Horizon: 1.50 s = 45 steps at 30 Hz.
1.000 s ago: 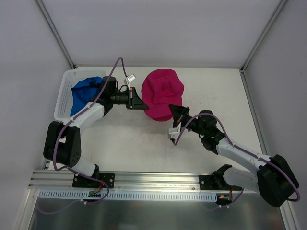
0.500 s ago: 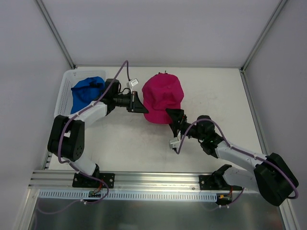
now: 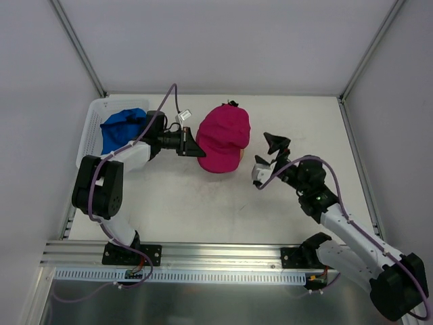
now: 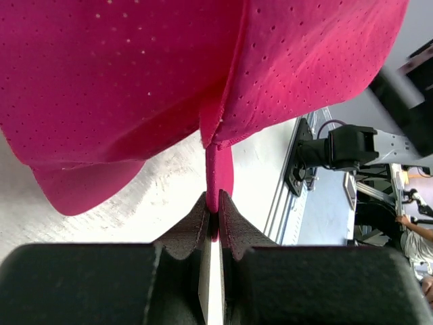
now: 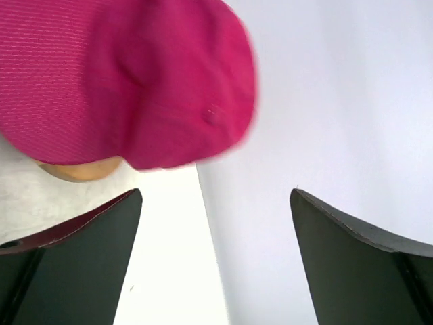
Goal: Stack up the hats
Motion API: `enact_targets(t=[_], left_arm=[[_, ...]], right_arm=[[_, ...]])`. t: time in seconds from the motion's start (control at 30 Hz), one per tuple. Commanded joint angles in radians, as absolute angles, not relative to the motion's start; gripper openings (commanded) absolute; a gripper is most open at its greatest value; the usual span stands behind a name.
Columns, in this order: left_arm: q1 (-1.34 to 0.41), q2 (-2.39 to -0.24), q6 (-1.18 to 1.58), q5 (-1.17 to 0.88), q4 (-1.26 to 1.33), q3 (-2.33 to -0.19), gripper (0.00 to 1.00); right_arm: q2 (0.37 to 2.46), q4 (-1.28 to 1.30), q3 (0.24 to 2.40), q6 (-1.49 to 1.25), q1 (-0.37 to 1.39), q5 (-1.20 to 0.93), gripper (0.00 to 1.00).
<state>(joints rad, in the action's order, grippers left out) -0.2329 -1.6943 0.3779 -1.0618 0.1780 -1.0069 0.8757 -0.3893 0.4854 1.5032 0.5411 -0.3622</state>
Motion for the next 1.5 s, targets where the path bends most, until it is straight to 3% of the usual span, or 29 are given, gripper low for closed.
enact_targets(t=[0.0,0.13,0.27,0.33,0.47,0.63,0.67,0.77,0.8,0.9,1.03,1.23,1.37,1.47], left_arm=[[-0.219,-1.652,0.344,-1.048,0.244,-0.997,0.0],[-0.219,-1.618,0.351,-1.068,0.249,-0.993,0.0],[-0.204,-1.646,0.414,-1.117,0.346,-0.957,0.0],[-0.193,-1.669,0.504,-1.182,0.424,-0.933,0.0],[-0.167,-1.761,0.776,-1.261,0.845,-0.884,0.0],[-0.126,-1.888,0.939,-1.269,1.019,-0.879,0.0],[-0.12,-1.893,0.931,-1.264,1.017,-0.877,0.04],[-0.12,-1.881,0.868,-1.252,0.951,-0.877,0.15],[-0.12,-1.872,0.847,-1.241,0.927,-0.882,0.27],[-0.12,-1.824,0.724,-1.227,0.768,-0.908,0.44],[-0.123,-1.737,0.513,-1.186,0.547,-0.925,0.56],[-0.123,-1.525,0.329,-1.082,0.341,-0.865,0.55],[-0.123,-1.315,0.198,-0.896,0.207,-0.864,0.49],[-0.123,-1.328,0.15,-0.793,0.083,-0.969,0.45]], right_arm=[[0.831,-0.262,0.622,1.215,0.465,-0.267,0.96],[0.838,-0.097,0.717,0.921,0.39,-0.218,0.95],[0.877,0.058,0.788,0.669,0.316,-0.306,0.9],[0.89,0.107,0.811,0.628,0.299,-0.33,0.89],[0.916,0.15,0.863,0.603,0.295,-0.377,0.9],[0.953,0.193,0.922,0.594,0.293,-0.405,0.91],[0.963,0.202,0.933,0.588,0.291,-0.41,0.91],[0.972,0.216,0.957,0.577,0.291,-0.419,0.95],[0.976,0.218,0.962,0.574,0.293,-0.414,0.95],[0.982,0.218,0.971,0.561,0.293,-0.41,0.98],[1.0,0.219,0.991,0.545,0.293,-0.397,1.0],[1.063,0.221,1.071,0.5,0.291,-0.393,0.99],[1.133,0.221,1.143,0.433,0.293,-0.397,0.98],[1.192,0.219,1.21,0.382,0.293,-0.408,0.96]])
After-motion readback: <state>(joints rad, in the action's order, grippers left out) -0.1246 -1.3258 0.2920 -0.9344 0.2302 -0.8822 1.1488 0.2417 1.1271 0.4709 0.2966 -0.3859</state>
